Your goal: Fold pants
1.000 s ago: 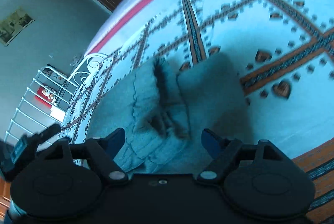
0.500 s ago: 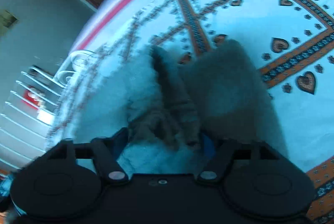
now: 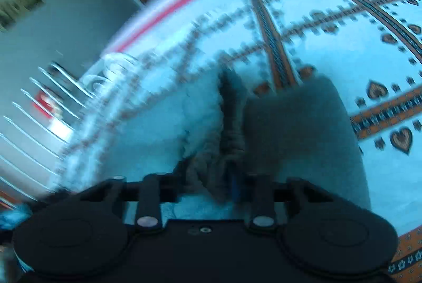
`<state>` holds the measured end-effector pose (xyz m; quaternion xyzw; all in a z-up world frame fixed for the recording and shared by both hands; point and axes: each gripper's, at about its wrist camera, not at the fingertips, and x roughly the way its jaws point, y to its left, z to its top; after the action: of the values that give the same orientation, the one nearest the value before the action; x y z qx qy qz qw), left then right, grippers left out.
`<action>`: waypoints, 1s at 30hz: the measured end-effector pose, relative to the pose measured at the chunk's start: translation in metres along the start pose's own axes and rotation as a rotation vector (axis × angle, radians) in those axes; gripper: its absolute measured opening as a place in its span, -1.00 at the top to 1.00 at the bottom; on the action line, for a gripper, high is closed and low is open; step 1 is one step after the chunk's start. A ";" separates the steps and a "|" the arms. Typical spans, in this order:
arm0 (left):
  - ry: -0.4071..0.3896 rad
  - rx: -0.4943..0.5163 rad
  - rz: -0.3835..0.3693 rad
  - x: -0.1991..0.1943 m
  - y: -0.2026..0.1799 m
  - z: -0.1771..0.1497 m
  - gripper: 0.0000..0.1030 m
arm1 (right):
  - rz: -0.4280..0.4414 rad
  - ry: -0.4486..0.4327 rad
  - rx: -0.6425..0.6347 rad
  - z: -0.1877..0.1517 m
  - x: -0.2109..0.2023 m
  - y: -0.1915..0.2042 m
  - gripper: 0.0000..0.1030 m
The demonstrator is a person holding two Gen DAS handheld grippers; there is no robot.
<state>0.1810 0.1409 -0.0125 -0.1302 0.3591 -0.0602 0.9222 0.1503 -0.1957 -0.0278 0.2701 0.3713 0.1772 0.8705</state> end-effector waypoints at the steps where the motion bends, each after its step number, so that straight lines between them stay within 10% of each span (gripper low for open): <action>1: 0.004 -0.005 0.001 0.001 0.000 0.000 -0.99 | 0.053 -0.035 -0.006 0.002 -0.011 0.003 0.70; 5: 0.009 0.004 -0.003 0.005 -0.003 -0.001 -0.99 | 0.124 -0.135 -0.072 0.001 -0.047 0.011 0.77; 8: 0.013 0.011 -0.006 0.006 -0.006 -0.002 -0.99 | 0.019 -0.171 -0.030 0.005 -0.056 -0.013 0.79; 11: 0.012 0.016 -0.010 0.007 -0.009 -0.001 -0.99 | -0.171 -0.025 0.065 0.008 -0.031 -0.052 0.66; 14: 0.014 0.015 -0.014 0.008 -0.011 -0.001 -0.99 | -0.084 -0.025 0.184 0.010 -0.033 -0.072 0.59; 30: 0.116 0.337 0.066 -0.022 -0.042 -0.061 -0.99 | -0.162 -0.118 -0.078 0.006 -0.049 -0.027 0.53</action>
<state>0.1228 0.0929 -0.0298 0.0417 0.4004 -0.0968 0.9102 0.1249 -0.2440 -0.0140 0.2151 0.3329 0.1045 0.9121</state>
